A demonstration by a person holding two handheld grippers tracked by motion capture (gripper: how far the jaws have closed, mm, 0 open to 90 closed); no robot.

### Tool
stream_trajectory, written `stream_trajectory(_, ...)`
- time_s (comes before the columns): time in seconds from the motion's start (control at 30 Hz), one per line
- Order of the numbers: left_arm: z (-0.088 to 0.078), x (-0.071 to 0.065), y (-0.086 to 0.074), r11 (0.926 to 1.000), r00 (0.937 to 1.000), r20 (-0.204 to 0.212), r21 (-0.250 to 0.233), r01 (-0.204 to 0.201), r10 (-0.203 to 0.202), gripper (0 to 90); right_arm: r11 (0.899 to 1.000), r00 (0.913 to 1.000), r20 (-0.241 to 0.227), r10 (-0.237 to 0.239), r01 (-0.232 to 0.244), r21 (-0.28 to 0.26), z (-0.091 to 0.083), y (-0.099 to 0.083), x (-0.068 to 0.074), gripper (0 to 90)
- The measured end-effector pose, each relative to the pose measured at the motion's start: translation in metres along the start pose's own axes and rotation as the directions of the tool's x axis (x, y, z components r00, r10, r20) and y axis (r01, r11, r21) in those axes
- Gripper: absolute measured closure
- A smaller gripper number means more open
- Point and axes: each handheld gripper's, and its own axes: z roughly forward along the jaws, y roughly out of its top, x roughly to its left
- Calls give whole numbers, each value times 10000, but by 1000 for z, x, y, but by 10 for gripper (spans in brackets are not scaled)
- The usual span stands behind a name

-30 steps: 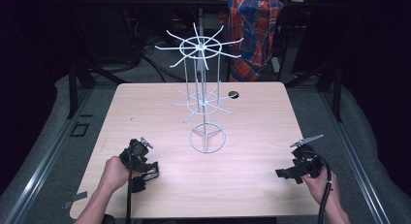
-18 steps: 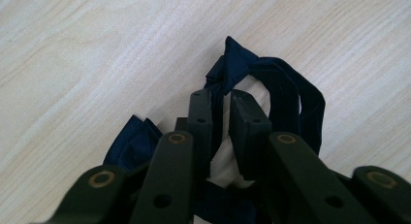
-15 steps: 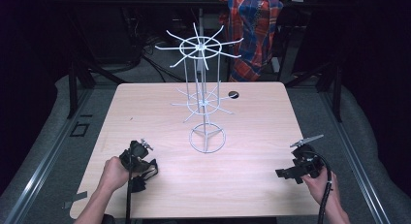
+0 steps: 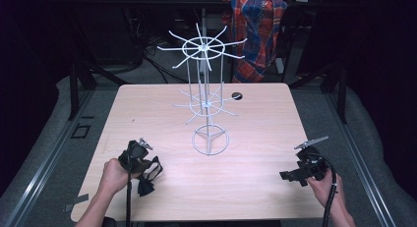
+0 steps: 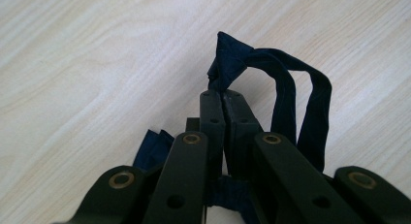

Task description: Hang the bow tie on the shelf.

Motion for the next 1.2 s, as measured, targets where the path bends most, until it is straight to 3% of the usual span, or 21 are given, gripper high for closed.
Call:
stream_trajectory(0.23, -9, -2, 0, 9988, 9997, -260, -486, 10, -23, 881, 10000, 10000, -54, 34, -34, -31, 0, 0, 0, 120)
stream_trajectory(0.53, -19, -2, -2, 9945, 9994, -291, -1038, 155, -186, 881, 10000, 10000, -17, 29, -30, -40, 0, 0, 0, 120)
stream_trajectory(1.2, -37, -12, 3, 9751, 9983, -476, -2208, 215, -328, 882, 10000, 10000, 47, -24, 24, 2, 0, 0, 0, 120)
